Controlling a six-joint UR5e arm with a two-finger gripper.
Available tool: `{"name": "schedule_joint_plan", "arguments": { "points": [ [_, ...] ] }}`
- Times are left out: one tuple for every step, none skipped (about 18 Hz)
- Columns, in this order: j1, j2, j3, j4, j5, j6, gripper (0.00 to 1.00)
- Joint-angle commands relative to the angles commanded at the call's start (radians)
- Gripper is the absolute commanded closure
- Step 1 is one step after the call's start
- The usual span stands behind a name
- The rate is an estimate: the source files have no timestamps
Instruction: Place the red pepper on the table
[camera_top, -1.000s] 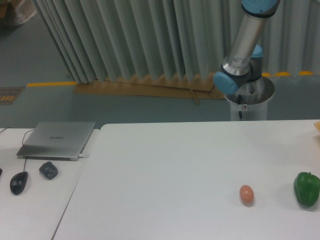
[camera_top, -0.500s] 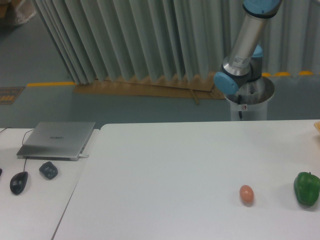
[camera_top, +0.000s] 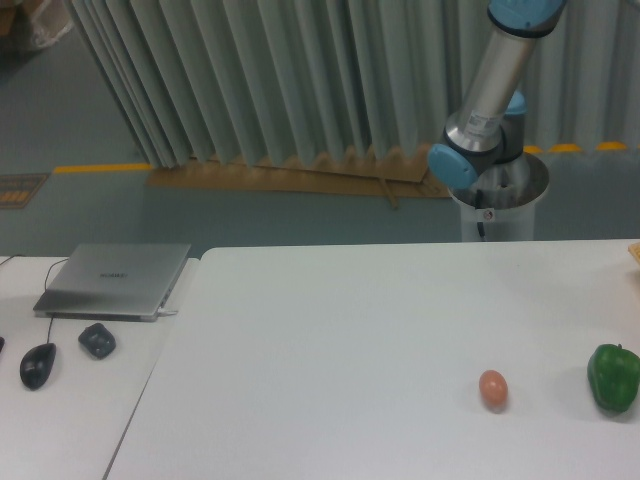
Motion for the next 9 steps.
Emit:
{"name": "schedule_joint_plan", "arguments": {
  "points": [
    [-0.002,0.003,0.003,-0.003,0.000,0.008,0.41],
    [0.000,0.006,0.003,-0.015,0.000,0.026,0.41],
    [-0.002,0.008,0.003,-0.020,0.000,0.031,0.41],
    [-0.002,0.009,0.003,-0.021,0.000,0.029,0.41],
    [-0.005,0.014,0.005,-0.026,0.002,0.029,0.41],
    [-0.009,0.020,0.020,-0.056,0.002,0.029,0.41],
    [-0.011,0.023,0.035,-0.087,0.002,0.029,0.41],
    [-0.014,0.029,0.049,-0.113,0.002,0.029,0.41],
    [-0.014,0.035,0.058,-0.135,0.002,0.029,0.41]
  ]
}}
